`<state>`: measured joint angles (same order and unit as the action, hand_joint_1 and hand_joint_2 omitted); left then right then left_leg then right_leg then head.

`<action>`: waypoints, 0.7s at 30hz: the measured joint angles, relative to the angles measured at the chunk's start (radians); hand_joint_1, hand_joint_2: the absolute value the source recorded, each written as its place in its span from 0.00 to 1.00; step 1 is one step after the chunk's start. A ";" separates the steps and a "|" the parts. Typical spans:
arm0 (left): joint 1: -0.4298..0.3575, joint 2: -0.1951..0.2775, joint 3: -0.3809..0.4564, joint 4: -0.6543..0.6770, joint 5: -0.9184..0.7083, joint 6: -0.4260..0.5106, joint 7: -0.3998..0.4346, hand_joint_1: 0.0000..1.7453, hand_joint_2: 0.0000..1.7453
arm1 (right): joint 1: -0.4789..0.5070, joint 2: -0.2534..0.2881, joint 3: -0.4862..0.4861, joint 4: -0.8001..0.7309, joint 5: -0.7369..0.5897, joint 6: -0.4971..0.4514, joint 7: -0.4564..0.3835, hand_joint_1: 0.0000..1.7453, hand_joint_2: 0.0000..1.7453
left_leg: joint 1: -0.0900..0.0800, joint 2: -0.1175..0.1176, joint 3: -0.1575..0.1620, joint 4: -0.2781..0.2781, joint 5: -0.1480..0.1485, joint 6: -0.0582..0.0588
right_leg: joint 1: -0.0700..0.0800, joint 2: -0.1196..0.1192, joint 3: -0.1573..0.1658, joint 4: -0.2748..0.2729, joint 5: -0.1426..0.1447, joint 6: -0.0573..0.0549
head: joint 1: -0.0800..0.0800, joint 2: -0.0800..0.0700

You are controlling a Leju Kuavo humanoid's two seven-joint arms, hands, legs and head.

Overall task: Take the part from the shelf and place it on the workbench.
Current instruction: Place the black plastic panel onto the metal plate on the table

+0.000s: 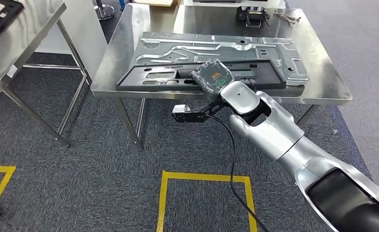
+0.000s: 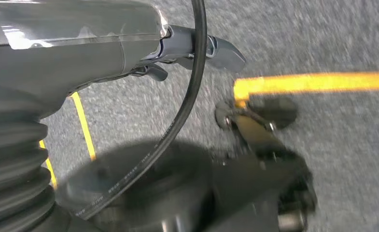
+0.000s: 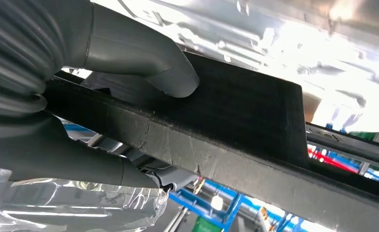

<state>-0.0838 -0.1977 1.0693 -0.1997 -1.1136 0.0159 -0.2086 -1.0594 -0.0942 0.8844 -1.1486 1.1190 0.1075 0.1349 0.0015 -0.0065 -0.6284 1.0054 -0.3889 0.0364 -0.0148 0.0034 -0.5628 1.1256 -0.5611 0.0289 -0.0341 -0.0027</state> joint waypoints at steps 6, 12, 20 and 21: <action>-0.003 -0.013 0.000 0.000 -0.002 -0.008 -0.001 0.00 1.00 | 0.013 -0.007 0.000 0.018 -0.006 -0.007 0.000 1.00 1.00 | -0.008 -0.007 0.050 0.004 -0.049 0.007 | 0.004 0.000 -0.130 0.048 0.033 -0.009 | 0.000 0.000; -0.004 -0.023 -0.001 0.003 -0.008 -0.010 0.000 0.00 1.00 | 0.024 -0.034 -0.003 0.024 -0.016 -0.022 -0.003 1.00 1.00 | -0.011 -0.011 0.081 0.012 -0.081 -0.015 | 0.017 -0.001 -0.081 -0.118 0.162 -0.047 | 0.000 0.000; -0.005 -0.024 -0.002 0.003 -0.014 -0.004 0.001 0.00 1.00 | 0.066 -0.073 -0.011 0.023 -0.024 -0.038 -0.008 1.00 1.00 | 0.015 0.000 -0.087 0.249 -0.126 -0.058 | 0.000 0.001 -0.003 -0.131 0.110 -0.051 | 0.000 0.000; -0.004 -0.024 -0.002 0.003 -0.014 -0.003 0.001 0.00 1.00 | 0.073 -0.080 -0.012 0.022 -0.024 -0.038 -0.009 1.00 1.00 | 0.017 0.001 -0.073 0.190 -0.079 -0.060 | -0.003 0.001 0.009 -0.129 0.100 -0.046 | 0.000 0.000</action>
<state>-0.0876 -0.2213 1.0674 -0.1968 -1.1278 0.0130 -0.2079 -0.9863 -0.1747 0.8724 -1.1271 1.0952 0.0697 0.1263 0.0189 -0.0059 -0.7014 1.1957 -0.4682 -0.0238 -0.0177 0.0048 -0.5541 0.9966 -0.4614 -0.0166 -0.0341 -0.0027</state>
